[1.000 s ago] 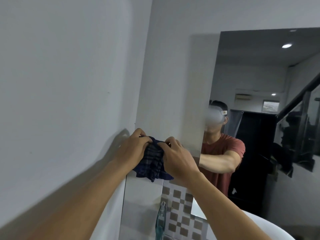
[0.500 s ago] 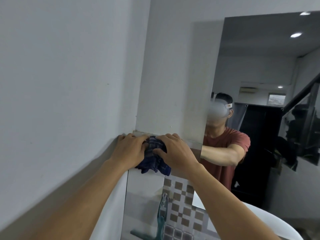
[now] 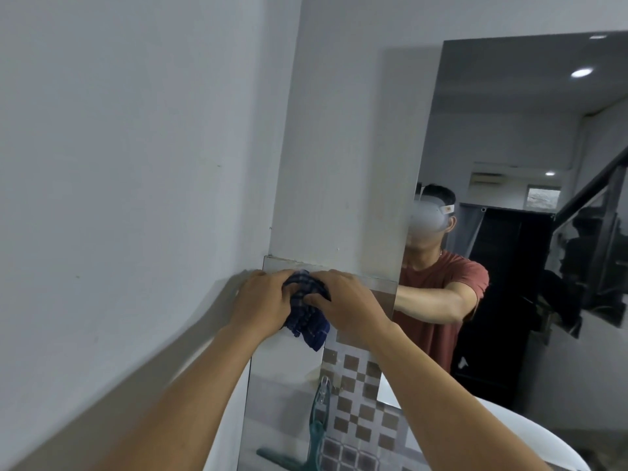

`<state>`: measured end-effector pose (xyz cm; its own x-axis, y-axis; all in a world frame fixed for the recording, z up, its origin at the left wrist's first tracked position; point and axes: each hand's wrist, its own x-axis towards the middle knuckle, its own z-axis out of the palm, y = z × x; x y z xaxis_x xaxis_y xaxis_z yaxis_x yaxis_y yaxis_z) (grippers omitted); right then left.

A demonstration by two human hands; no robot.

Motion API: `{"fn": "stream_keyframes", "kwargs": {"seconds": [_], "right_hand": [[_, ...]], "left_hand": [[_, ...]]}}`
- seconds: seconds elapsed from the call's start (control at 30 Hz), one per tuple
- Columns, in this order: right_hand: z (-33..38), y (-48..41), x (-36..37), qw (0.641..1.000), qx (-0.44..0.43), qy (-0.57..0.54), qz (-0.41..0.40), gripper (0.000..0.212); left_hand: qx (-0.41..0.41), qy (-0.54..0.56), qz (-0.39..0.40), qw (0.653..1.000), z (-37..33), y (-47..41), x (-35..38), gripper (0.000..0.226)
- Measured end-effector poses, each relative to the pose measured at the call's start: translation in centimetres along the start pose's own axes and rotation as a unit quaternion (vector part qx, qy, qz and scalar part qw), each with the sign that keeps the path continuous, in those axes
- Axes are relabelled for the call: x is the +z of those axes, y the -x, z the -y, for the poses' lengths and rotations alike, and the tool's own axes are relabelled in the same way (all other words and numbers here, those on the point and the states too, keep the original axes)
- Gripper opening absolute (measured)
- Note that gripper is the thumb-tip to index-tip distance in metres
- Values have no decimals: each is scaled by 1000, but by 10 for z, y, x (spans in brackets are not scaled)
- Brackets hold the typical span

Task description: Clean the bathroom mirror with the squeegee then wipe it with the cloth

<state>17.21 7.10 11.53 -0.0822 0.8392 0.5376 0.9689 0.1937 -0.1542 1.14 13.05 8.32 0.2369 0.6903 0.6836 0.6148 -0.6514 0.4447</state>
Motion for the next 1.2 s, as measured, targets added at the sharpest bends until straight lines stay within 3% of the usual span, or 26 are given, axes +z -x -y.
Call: {"fn": "stream_keyframes", "kwargs": {"seconds": [0.13, 0.3, 0.47, 0.83, 1.2], "right_hand": [[1, 8, 3, 999, 6, -34, -12, 41], [0, 0, -5, 1000, 5, -8, 9, 32], [1, 3, -1, 1000, 3, -27, -3, 29], [8, 17, -7, 998, 17, -51, -37, 41], [12, 47, -33, 998, 52, -28, 0, 50]], "left_hand": [[-20, 15, -8, 1000, 3, 3, 4, 29], [11, 18, -61, 998, -3, 7, -3, 34], [17, 31, -48, 998, -1, 7, -3, 34], [28, -1, -99, 995, -9, 10, -4, 33], [32, 18, -93, 995, -22, 41, -20, 30]]}}
